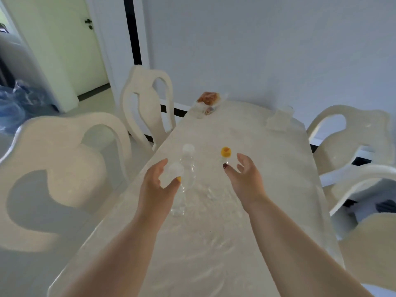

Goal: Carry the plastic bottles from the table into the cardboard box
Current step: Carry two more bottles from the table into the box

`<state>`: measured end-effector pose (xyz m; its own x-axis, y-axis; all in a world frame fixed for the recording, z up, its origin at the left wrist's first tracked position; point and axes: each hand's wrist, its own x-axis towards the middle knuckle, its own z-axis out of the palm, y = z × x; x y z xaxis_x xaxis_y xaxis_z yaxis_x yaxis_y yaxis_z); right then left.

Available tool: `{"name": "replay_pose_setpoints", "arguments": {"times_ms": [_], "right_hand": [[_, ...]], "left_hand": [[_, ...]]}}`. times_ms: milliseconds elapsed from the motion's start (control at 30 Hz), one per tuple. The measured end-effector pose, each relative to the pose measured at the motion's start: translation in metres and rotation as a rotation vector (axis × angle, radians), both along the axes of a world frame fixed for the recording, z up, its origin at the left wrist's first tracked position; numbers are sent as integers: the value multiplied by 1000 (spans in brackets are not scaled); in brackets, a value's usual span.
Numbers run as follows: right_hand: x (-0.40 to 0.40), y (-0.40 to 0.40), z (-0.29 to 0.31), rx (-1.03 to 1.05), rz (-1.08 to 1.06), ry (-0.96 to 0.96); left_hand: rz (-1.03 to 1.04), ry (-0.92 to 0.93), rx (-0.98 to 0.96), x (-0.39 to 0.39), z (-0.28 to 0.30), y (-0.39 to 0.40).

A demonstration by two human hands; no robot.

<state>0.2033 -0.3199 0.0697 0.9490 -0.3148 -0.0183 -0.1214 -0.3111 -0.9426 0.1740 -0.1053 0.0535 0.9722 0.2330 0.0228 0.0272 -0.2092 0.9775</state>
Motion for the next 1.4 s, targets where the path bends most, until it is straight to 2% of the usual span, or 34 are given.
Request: {"name": "replay_pose_setpoints", "arguments": {"times_ms": [100,267,500,633,800,1033,1400], "right_hand": [[24,5,-18,-85,-24,70],[48,9,-33,-148,-65,64],[60,11,-35,-217,-105,34],[43,11,-34,-151,-131,0],[4,-4,-22,-72,-245,-38],[-75,-34,17,-131,-385,-32],[-274,-105,86,-192,-616,-21]], "left_hand": [[-32,30,55,19,-13,2],[-56,47,194,37,-25,5],[-58,117,263,48,-28,9],[-74,111,304,48,-26,11],[-168,8,370,35,-20,6],[-358,-158,252,5,8,-21],[-795,-333,145,-94,70,-132]]}}
